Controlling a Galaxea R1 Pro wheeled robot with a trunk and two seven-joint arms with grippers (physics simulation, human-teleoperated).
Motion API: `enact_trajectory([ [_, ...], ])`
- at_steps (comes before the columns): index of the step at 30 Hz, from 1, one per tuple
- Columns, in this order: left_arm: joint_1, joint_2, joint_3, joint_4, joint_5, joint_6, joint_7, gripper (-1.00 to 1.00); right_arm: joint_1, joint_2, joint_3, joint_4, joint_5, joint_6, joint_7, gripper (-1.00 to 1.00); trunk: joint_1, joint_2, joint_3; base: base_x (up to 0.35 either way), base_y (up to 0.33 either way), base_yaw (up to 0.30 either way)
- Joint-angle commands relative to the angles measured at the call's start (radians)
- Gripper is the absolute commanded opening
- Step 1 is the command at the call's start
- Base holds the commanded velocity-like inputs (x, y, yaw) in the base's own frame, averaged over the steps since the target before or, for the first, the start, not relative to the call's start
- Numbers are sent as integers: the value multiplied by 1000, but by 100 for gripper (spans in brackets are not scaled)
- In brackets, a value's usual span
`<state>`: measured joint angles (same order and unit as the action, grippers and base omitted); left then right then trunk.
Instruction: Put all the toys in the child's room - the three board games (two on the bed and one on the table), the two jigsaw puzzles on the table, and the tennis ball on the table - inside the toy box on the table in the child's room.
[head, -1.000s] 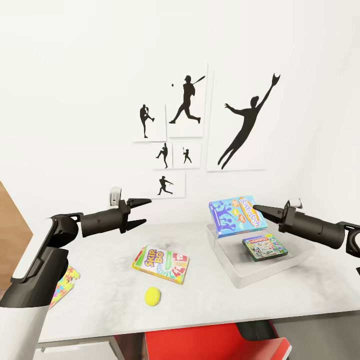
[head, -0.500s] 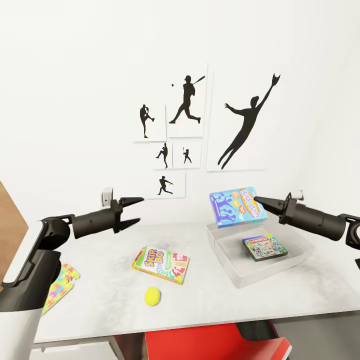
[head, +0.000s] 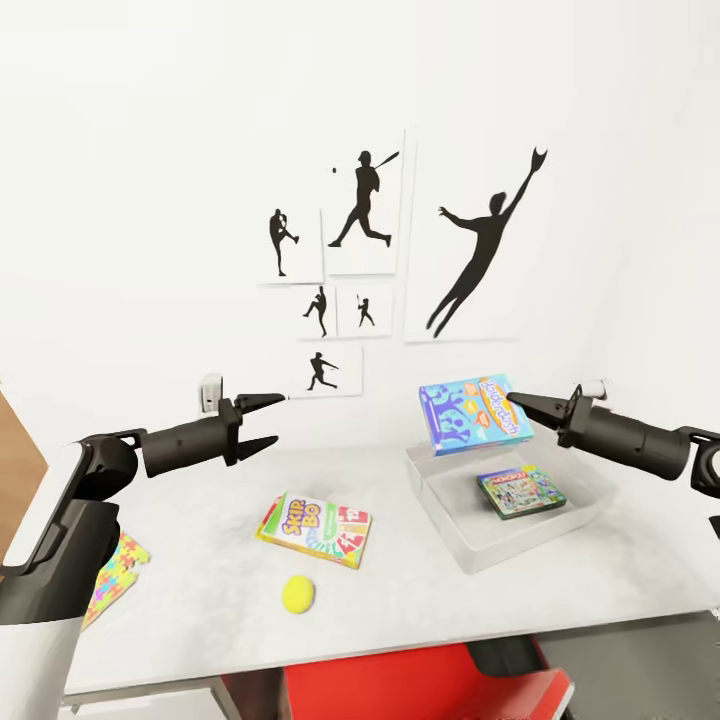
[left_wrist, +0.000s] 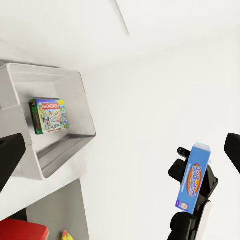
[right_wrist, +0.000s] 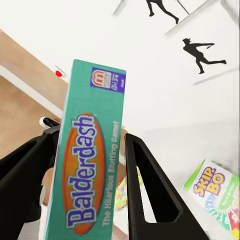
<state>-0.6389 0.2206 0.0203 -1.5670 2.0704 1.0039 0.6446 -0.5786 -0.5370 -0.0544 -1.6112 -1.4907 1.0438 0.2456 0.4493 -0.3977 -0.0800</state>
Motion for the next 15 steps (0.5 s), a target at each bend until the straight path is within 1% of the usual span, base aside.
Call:
enact_trajectory([
  [1,-1,0,1,-1,10,2,10,100,-2,0,0,2,11,3,6,-100,1,-2,-2,0,0,-206],
  [10,-1,0,1,-1,10,1,10,100,-3,0,2,8,10,3,-53,-100,1,-2,-2,0,0,-252],
  [15,-1,0,1,-1,10,1,10,100,-3,1,3,14,10,3,-63,-100,1,-2,-2,0,0,-271],
])
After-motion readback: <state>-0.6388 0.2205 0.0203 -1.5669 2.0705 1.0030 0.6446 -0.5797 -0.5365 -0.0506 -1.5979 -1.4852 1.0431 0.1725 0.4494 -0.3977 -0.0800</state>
